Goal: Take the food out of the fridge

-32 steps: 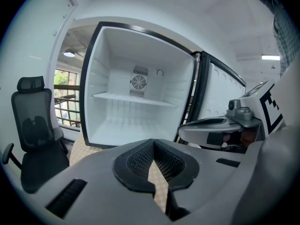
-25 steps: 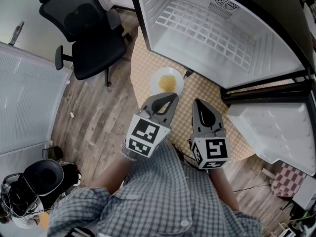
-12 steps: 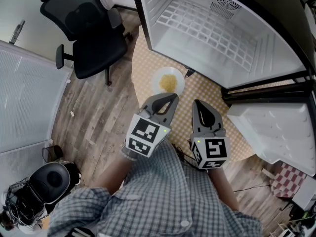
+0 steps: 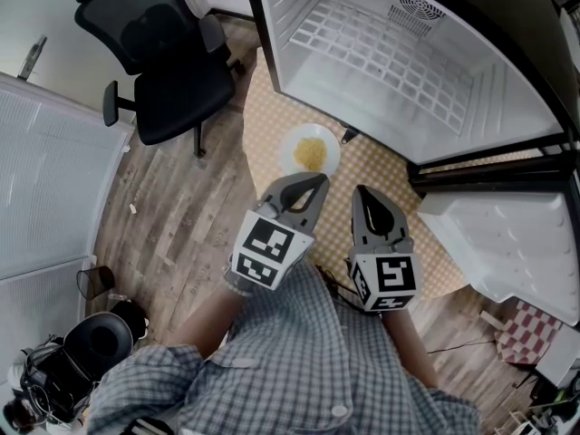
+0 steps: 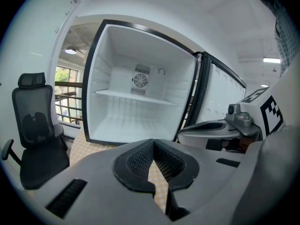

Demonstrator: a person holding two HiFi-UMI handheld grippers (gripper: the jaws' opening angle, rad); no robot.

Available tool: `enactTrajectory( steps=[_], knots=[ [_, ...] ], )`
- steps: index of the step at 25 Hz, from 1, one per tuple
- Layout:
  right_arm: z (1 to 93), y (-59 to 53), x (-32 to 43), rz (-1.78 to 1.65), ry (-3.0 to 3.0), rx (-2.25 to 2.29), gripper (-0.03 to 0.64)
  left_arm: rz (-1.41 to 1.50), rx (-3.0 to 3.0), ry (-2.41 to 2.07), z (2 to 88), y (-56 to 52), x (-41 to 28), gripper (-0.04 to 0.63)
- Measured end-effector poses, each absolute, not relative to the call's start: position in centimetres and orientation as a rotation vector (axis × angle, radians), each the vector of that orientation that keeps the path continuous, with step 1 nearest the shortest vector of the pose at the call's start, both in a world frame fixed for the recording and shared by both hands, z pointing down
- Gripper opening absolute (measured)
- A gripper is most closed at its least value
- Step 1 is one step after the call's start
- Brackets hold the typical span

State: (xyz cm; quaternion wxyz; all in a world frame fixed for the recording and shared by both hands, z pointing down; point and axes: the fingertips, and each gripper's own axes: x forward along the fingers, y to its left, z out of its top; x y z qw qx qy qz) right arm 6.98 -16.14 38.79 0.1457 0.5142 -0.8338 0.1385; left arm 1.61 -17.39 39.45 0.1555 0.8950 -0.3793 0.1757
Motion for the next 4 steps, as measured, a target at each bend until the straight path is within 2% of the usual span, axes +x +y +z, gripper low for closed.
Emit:
enactTrajectory(
  steps=[4],
  knots=[
    [39.04,-16.18,6.90,0.412,-2.399,1.481,0.009,0.522,2.575,-1.095,39.44,-17.35,1.74,0.006]
  ],
)
